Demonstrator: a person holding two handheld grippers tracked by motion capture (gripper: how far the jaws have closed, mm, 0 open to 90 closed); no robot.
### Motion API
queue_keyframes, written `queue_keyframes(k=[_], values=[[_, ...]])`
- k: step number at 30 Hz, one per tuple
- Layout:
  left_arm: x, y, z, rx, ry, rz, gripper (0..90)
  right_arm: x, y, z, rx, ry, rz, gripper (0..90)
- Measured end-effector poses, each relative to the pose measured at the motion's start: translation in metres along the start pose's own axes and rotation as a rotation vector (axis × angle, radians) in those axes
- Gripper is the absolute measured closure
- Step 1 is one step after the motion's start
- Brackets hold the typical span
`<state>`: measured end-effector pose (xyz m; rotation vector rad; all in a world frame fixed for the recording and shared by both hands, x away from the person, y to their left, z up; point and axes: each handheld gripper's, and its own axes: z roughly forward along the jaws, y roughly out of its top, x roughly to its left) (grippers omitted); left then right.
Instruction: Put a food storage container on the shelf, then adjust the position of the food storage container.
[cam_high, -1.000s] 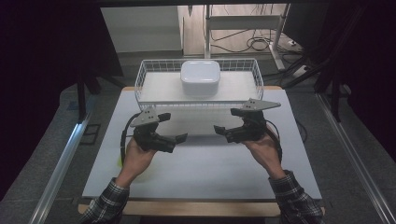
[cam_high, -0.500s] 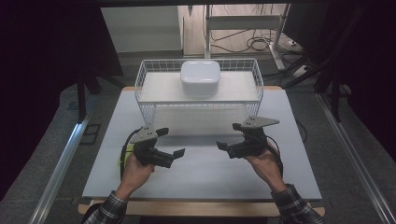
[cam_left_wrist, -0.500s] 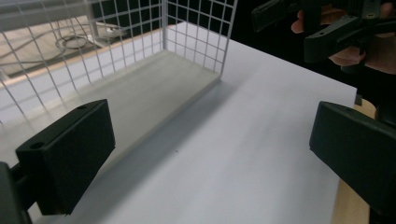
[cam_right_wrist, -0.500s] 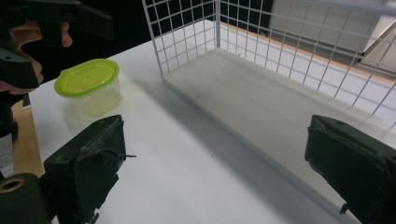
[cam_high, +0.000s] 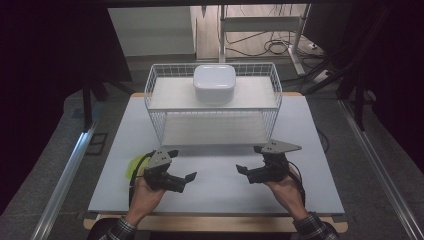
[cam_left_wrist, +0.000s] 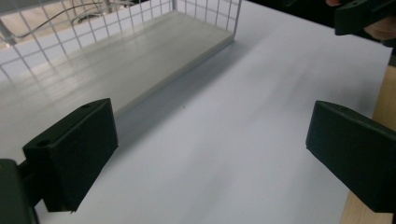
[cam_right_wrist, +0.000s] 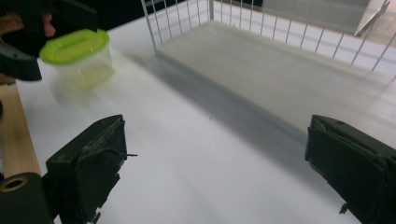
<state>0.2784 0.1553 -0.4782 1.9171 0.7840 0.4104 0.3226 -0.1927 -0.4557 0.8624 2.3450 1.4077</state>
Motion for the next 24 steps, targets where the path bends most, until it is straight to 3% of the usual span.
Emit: queue_keyframes(k=[10,15,18,24], values=[[-0.009,-0.022,0.005,0.100,0.036,0.015,2.7,0.000,-0.034,-0.002,0.080,-0.033,-0.004,5.4],[-0.008,-0.021,0.005,0.129,0.034,0.005,2.9,-0.002,-0.037,0.000,0.095,-0.030,0.006,5.4],[-0.005,-0.021,0.004,0.123,0.024,-0.005,3.3,-0.002,-0.038,0.001,0.099,-0.029,0.006,5.4],[0.004,-0.019,-0.007,0.124,0.050,-0.018,16.5,-0.002,-0.039,0.005,0.116,-0.023,0.003,5.5]])
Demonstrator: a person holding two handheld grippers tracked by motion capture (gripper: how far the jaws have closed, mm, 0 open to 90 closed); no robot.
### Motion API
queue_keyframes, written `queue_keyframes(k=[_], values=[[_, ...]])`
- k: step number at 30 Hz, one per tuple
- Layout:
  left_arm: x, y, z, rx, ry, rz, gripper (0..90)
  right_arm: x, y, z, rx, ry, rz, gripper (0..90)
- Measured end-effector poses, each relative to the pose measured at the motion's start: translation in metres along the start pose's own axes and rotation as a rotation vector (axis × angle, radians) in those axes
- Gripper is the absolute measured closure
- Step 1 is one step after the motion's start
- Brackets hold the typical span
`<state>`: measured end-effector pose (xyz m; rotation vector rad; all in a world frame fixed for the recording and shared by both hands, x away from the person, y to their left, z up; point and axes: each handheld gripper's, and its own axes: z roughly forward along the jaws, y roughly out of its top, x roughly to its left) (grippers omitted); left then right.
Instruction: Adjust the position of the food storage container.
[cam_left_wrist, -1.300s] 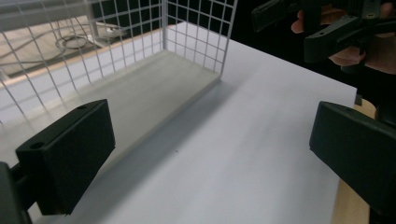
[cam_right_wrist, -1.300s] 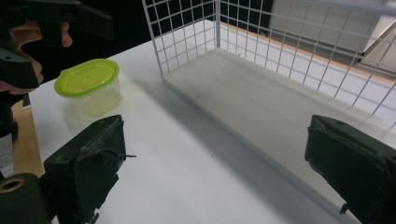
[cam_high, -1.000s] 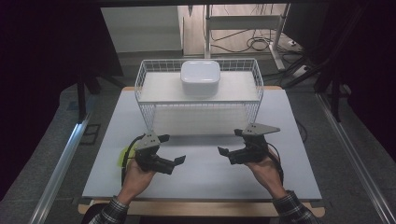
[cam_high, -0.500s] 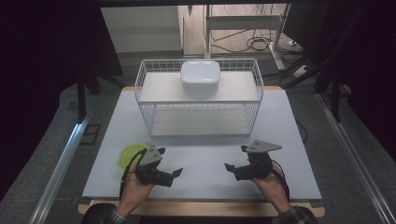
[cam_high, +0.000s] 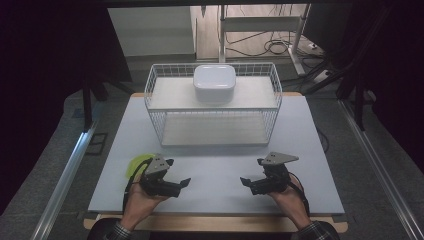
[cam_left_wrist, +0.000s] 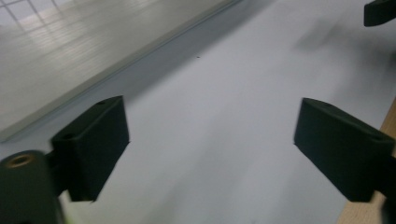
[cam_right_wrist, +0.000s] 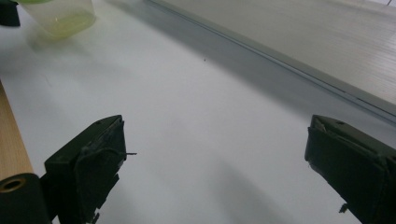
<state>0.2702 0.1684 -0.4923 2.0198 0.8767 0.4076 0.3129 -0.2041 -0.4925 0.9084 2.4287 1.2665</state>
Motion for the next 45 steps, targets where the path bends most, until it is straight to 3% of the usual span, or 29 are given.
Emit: queue_keyframes(k=[3,5,7,8,9,14,20,25,29,33,40,45], values=[[0.006,-0.001,-0.008,-0.004,0.020,0.004,34.7,0.000,-0.001,0.002,0.008,0.003,-0.002,5.7],[0.014,-0.002,-0.014,-0.003,0.024,-0.014,48.1,0.000,-0.001,0.004,0.013,0.006,-0.003,5.8],[0.016,-0.003,-0.016,-0.006,0.038,-0.018,58.5,0.000,-0.002,0.005,0.018,0.007,-0.006,5.8],[0.018,-0.003,-0.018,-0.010,0.047,-0.021,58.5,0.000,-0.002,0.005,0.018,0.007,-0.006,5.8],[0.024,-0.005,-0.023,-0.020,0.061,-0.033,70.6,0.000,-0.003,0.006,0.023,0.008,-0.008,5.8],[0.039,-0.009,-0.034,-0.026,0.109,-0.076,88.6,0.000,-0.003,0.007,0.031,0.010,-0.007,6.0],[0.058,-0.018,-0.045,-0.030,0.170,-0.134,89.9,-0.001,-0.004,0.008,0.036,0.007,-0.010,6.2],[0.085,-0.037,-0.063,-0.019,0.260,-0.199,89.9,-0.003,-0.005,0.010,0.049,0.009,-0.005,6.5],[0.097,-0.046,-0.069,-0.011,0.300,-0.244,89.9,-0.003,-0.005,0.010,0.051,0.007,-0.007,6.7],[0.108,-0.056,-0.070,0.035,0.347,-0.287,89.9,-0.003,-0.006,0.010,0.059,0.007,-0.012,6.9],[0.110,-0.061,-0.061,0.102,0.346,-0.314,89.9,-0.002,-0.006,0.012,0.075,0.008,-0.018,7.1],[0.104,-0.058,-0.054,0.103,0.332,-0.314,89.9,-0.001,-0.007,0.014,0.088,0.011,-0.023,7.2]])
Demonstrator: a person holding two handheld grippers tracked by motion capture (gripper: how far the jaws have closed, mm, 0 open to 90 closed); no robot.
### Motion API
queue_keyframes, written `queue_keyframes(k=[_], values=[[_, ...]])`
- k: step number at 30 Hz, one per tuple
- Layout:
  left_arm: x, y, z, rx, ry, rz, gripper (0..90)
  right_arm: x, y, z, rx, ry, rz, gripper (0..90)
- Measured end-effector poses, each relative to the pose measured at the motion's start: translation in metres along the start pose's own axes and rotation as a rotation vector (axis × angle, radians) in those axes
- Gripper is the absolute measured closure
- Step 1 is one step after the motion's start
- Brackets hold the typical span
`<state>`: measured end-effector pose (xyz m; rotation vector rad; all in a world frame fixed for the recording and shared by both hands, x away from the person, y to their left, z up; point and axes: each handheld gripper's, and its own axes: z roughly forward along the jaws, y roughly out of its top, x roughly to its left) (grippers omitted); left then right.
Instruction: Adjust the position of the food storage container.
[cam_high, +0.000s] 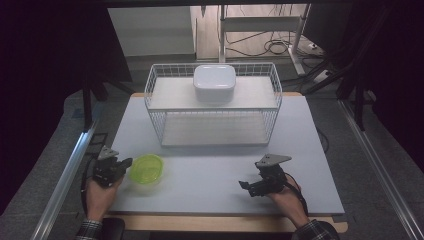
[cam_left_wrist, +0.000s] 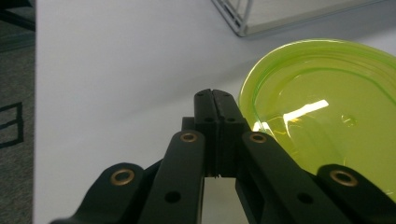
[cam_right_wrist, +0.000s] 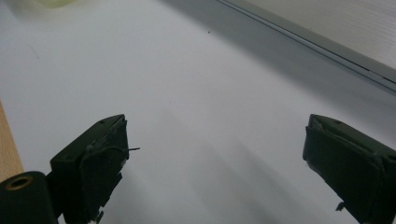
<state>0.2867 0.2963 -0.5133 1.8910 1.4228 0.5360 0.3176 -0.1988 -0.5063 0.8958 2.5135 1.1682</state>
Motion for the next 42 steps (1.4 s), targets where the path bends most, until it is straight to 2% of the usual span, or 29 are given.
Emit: queue_keyframes(k=[3,6,7,8,9,10,13,15,18,20,21,22,23,24,26,28,32,35,38,39,41,42], values=[[-0.004,0.001,0.001,0.001,-0.013,0.000,89.9,0.000,0.000,0.000,0.002,0.000,0.000,7.2],[-0.015,0.004,0.005,0.005,-0.054,0.004,89.9,0.000,0.000,0.001,0.007,0.001,0.000,7.2],[-0.015,0.004,0.005,0.005,-0.054,0.004,89.9,0.000,-0.001,0.001,0.008,0.002,-0.002,7.2],[-0.021,0.005,0.007,0.006,-0.075,0.010,89.9,0.000,-0.001,0.002,0.010,0.002,-0.002,7.1],[-0.021,0.005,0.007,0.006,-0.075,0.010,89.9,0.000,-0.001,0.002,0.012,0.003,0.000,7.2],[-0.029,0.007,0.007,0.010,-0.090,0.031,89.8,0.000,-0.001,0.002,0.013,0.002,-0.002,7.2],[-0.030,0.008,0.005,0.006,-0.083,0.043,89.1,0.000,-0.001,0.002,0.014,0.002,-0.002,7.2],[-0.025,0.008,0.002,0.012,-0.068,0.045,89.2,0.000,-0.001,0.002,0.013,0.002,-0.001,7.2],[-0.016,0.003,0.004,0.062,-0.100,0.034,89.5,-0.001,-0.001,0.002,0.011,0.000,0.000,7.2],[-0.016,0.000,0.012,0.124,-0.149,0.055,89.7,-0.001,-0.001,0.002,0.013,0.001,-0.002,7.2],[-0.016,0.000,0.012,0.124,-0.149,0.055,89.7,-0.001,-0.001,0.002,0.013,0.001,-0.002,7.2],[-0.020,0.000,0.015,0.147,-0.183,0.079,89.7,0.000,-0.001,0.002,0.013,0.002,0.000,7.2],[-0.023,0.000,0.017,0.155,-0.192,0.091,89.8,0.000,-0.001,0.002,0.012,0.001,-0.001,7.1],[-0.023,0.000,0.017,0.155,-0.192,0.091,89.8,0.000,-0.001,0.002,0.012,0.000,-0.001,7.2],[-0.030,0.001,0.020,0.163,-0.232,0.106,89.8,-0.001,-0.001,0.002,0.014,-0.001,0.001,7.2],[-0.032,0.000,0.021,0.169,-0.237,0.103,89.8,-0.001,-0.001,0.002,0.014,-0.003,0.002,7.2],[-0.043,0.001,0.026,0.185,-0.284,0.125,89.8,-0.001,-0.001,0.002,0.015,-0.004,0.000,7.2],[-0.050,0.002,0.028,0.186,-0.310,0.127,89.8,-0.001,-0.001,0.003,0.016,-0.005,0.000,7.2],[-0.055,0.003,0.030,0.190,-0.318,0.129,89.8,-0.001,-0.001,0.003,0.019,-0.005,-0.001,7.2],[-0.059,0.003,0.031,0.198,-0.325,0.143,89.8,-0.001,-0.001,0.003,0.019,-0.005,-0.001,7.1],[-0.060,0.003,0.031,0.200,-0.323,0.146,89.8,-0.001,-0.001,0.003,0.020,-0.005,-0.001,7.2],[-0.060,0.003,0.029,0.212,-0.306,0.158,89.7,-0.001,-0.001,0.003,0.019,-0.007,-0.003,7.1]])
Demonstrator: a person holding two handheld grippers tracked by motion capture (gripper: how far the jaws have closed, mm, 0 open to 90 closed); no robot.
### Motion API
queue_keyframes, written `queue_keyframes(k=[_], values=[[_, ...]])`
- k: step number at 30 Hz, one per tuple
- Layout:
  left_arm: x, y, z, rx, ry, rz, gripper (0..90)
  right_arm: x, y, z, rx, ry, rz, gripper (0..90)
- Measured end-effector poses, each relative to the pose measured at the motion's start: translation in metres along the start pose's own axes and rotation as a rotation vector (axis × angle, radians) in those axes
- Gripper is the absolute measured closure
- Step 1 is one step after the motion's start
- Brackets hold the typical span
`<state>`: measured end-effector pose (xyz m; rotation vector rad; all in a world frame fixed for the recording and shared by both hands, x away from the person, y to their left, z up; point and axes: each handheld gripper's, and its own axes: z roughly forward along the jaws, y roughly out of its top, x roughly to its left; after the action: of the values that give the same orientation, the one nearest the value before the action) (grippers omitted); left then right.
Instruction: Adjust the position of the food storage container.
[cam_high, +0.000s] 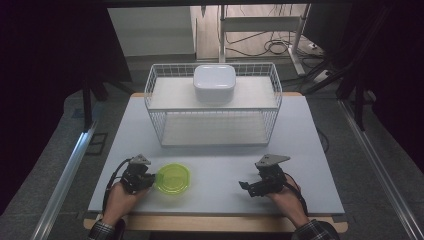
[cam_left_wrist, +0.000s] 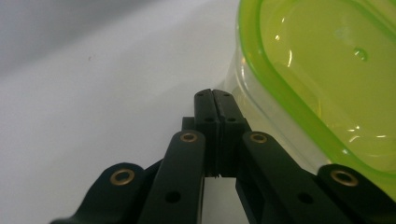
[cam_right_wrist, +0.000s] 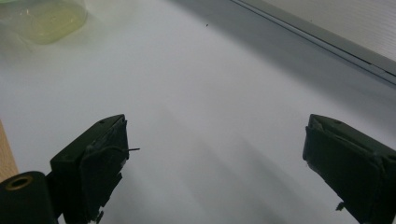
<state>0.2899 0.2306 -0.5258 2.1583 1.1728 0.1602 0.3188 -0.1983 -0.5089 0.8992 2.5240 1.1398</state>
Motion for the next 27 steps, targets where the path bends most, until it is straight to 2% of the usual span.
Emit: queue_keyframes(k=[2,3,7,10,13,16,19,22,27], values=[[0.001,-0.001,-0.001,0.005,0.011,-0.001,89.7,0.000,0.000,-0.001,-0.001,-0.001,0.001,7.1],[0.003,-0.004,-0.003,0.009,0.018,-0.017,89.7,0.000,0.000,-0.001,-0.002,-0.002,0.004,7.1],[0.003,-0.010,-0.006,0.016,0.004,-0.022,89.8,0.000,0.000,-0.001,-0.004,-0.003,0.003,7.2],[-0.003,-0.016,-0.008,0.014,-0.052,-0.016,89.7,0.000,0.000,-0.001,-0.004,-0.003,0.004,7.2],[-0.007,-0.016,-0.007,0.020,-0.061,-0.003,89.8,0.000,0.000,-0.001,0.000,-0.004,0.001,7.2],[-0.013,-0.011,0.000,0.024,-0.101,0.013,89.8,0.000,0.000,0.000,0.002,-0.005,-0.002,7.2],[-0.018,-0.008,0.003,0.027,-0.109,0.024,89.7,0.000,0.000,0.000,0.002,-0.005,-0.002,7.2],[-0.029,0.003,0.013,0.030,-0.133,0.054,89.8,0.000,0.000,0.001,0.005,-0.007,-0.002,7.1],[-0.041,0.014,0.024,0.037,-0.141,0.088,89.5,0.000,0.000,0.001,0.007,-0.008,-0.003,7.1]])
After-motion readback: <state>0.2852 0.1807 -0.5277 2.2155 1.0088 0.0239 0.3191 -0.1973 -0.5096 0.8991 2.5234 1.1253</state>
